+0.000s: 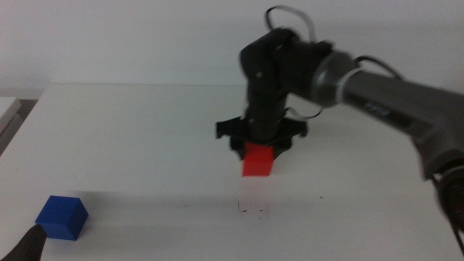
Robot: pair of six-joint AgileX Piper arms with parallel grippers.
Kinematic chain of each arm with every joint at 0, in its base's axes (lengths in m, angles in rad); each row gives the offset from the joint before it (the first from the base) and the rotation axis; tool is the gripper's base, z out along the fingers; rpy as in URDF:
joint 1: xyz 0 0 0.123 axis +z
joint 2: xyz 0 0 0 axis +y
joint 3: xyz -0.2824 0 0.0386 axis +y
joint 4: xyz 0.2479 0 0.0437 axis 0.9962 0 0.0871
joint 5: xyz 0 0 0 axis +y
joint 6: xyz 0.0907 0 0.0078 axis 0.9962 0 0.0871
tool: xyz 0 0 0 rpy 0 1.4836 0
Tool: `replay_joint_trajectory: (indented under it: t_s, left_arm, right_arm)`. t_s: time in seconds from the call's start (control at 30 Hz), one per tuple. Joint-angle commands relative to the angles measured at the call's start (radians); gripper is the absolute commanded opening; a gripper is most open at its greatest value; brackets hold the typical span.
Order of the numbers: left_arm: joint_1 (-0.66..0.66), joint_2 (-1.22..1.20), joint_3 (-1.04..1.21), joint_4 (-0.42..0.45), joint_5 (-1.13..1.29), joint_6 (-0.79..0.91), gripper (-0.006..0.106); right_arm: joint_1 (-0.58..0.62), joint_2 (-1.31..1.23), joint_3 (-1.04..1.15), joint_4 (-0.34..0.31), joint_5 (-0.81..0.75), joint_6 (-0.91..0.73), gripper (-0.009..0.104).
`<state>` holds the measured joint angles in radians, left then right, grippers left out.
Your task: Stack red cubes first, then green, then blue cubes in a specific spot.
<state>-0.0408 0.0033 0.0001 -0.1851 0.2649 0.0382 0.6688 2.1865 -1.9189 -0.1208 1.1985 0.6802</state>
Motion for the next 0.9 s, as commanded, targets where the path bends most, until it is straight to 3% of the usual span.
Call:
replay_joint_trajectory:
  t_s: [0.0,0.2,0.43,0.73,0.87]
  left_arm:
    - [0.001,-0.003,0.0,0.004,-0.012,-0.002,0.094]
    - [0.001,-0.003,0.0,0.004,-0.012,-0.002,0.094]
    - [0.001,-0.003,0.0,0.004,-0.012,-0.002,0.094]
    - [0.001,-0.003,0.0,0.004,-0.012,-0.002,0.094]
    - [0.001,-0.003,0.0,0.004,-0.012,-0.002,0.094]
  right_arm:
    - [0.011,0.032,-0.032,0.032,0.023,0.032,0.006]
    - [0.02,0.055,-0.028,0.067,0.023,0.053,0.006]
    - [0.094,0.053,-0.028,0.01,0.023,0.046,0.006]
    - [0.098,-0.029,-0.022,0.015,0.023,0.08,0.008]
    - [0.11,-0.107,0.096,-0.104,0.023,0.178,0.008]
